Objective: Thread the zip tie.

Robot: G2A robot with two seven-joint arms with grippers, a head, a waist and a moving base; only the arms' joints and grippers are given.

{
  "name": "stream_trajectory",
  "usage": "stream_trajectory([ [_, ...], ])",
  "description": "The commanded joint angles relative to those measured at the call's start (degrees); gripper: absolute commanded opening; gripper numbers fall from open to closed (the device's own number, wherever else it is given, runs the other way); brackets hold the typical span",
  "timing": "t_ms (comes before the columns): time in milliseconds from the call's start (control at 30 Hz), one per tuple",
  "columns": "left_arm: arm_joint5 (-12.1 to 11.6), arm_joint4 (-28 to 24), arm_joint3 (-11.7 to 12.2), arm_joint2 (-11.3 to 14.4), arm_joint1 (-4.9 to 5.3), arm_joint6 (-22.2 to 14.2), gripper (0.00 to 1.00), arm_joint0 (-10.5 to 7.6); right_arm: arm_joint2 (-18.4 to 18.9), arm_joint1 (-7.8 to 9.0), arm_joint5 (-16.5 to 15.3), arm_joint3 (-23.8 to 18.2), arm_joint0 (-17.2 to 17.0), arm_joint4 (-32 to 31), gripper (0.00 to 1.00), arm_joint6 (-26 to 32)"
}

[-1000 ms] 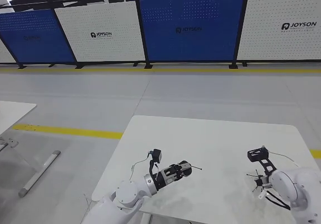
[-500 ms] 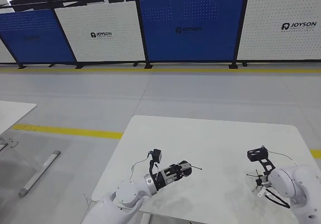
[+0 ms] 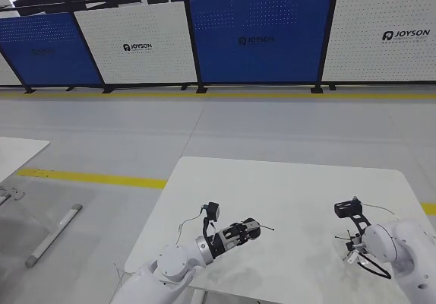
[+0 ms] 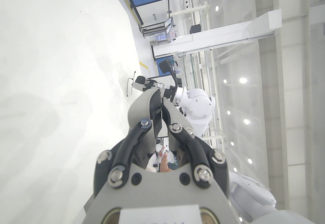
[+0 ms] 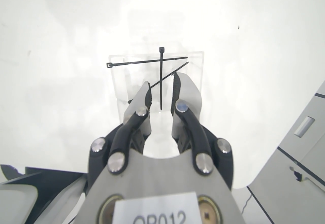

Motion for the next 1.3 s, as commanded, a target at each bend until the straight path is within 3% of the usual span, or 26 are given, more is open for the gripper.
stream_trajectory([
  [0, 0.0, 0.0, 0.0, 0.0, 0.00, 0.0, 0.00, 0.00, -0.7, 0.27, 0.4, 0.4, 0.6, 0.6, 0.20, 0.0],
  [500, 0.0, 0.0, 0.0, 0.0, 0.00, 0.0, 0.00, 0.00, -7.2, 2.33, 3.9, 3.4, 6.0, 6.0, 0.22, 0.0],
  [933, 0.0, 0.0, 0.0, 0.0, 0.00, 0.0, 0.00, 0.00, -13.7, 3.11, 5.7, 5.8, 11.2, 10.0, 0.21, 0.0],
  [1067, 0.0, 0.0, 0.0, 0.0, 0.00, 0.0, 0.00, 0.00, -14.7, 3.72, 7.3, 3.3, 11.5, 10.0, 0.21, 0.0],
  [1267, 0.0, 0.0, 0.0, 0.0, 0.00, 0.0, 0.00, 0.00, -14.0, 5.80, 9.6, -3.1, 9.2, 8.0, 0.25, 0.0],
])
